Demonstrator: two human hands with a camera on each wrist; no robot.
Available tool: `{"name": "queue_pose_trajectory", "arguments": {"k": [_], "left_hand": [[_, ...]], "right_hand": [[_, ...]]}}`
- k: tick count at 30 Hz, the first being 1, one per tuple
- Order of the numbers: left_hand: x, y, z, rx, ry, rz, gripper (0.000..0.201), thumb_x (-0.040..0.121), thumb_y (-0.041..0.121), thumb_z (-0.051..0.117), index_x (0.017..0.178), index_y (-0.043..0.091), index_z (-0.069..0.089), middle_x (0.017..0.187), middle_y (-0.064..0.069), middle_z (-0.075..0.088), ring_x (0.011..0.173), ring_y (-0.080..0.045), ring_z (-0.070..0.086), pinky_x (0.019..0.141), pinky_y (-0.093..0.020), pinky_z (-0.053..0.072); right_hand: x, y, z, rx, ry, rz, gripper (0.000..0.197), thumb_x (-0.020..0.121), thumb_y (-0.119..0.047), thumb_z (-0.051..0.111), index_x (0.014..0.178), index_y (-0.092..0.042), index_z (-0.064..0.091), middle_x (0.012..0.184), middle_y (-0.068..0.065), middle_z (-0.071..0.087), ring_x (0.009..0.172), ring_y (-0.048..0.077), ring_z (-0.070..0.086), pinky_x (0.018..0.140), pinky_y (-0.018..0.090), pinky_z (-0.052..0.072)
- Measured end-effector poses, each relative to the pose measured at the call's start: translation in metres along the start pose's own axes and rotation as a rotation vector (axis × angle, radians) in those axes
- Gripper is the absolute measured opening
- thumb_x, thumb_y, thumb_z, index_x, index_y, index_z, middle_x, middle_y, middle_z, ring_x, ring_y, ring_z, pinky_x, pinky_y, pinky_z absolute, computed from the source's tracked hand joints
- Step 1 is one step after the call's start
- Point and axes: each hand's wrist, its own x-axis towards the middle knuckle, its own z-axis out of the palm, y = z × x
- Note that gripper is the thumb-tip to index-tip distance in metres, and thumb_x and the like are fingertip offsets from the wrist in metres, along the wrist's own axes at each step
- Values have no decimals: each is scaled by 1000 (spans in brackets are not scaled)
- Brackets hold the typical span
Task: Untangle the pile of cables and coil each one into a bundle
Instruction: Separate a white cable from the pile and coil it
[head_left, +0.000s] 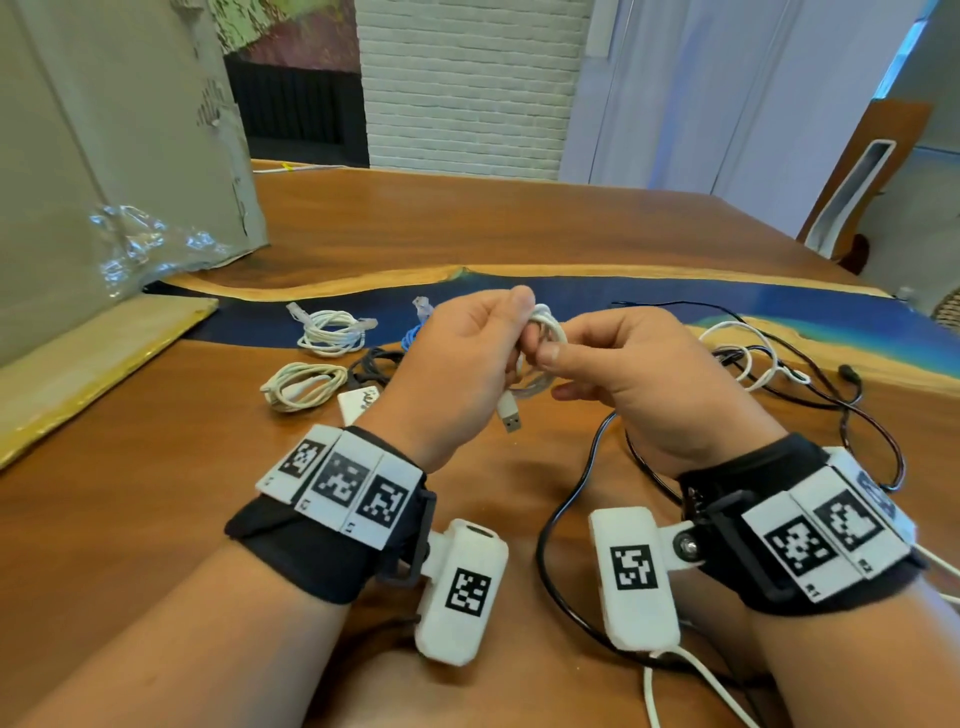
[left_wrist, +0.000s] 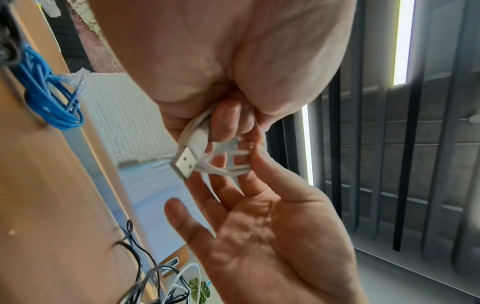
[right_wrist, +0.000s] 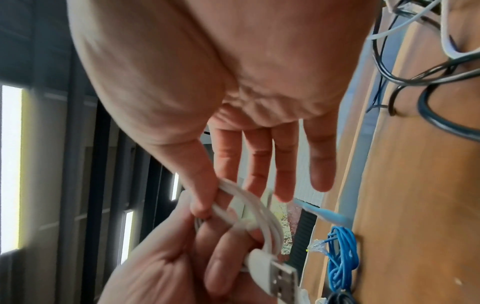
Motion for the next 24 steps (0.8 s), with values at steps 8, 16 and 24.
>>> {"name": "queue_pose_trajectory", "arguments": {"k": [8, 16, 24], "left_hand": [[1, 5, -6, -25, -8, 6, 44, 111, 22, 34, 75, 7, 53, 55, -2, 54, 53, -14, 43, 56, -25, 39], [6, 0, -13, -8, 48, 36, 43, 112, 25, 35, 76, 11, 55, 53, 8, 31, 54, -16, 25, 52, -27, 27], [7, -3, -13, 24, 85, 17, 44, 111, 28, 37, 75, 13, 56, 53, 10, 33, 50, -10, 28, 49, -22, 29]], "right_hand": [[-2, 1, 14, 0, 11, -78, 11, 82, -1, 80, 79, -6, 72, 69, -3, 70, 69, 8, 65, 64, 19, 50], [2, 9, 8, -12, 301, -150, 21, 83, -11, 83, 103, -17, 79, 84, 10, 78, 85, 27, 76, 76, 41, 64], [1, -3, 4, 437, 78, -53, 24, 97, 7, 53, 104, -6, 73, 64, 9, 49, 55, 19, 55, 68, 37, 59]]}}
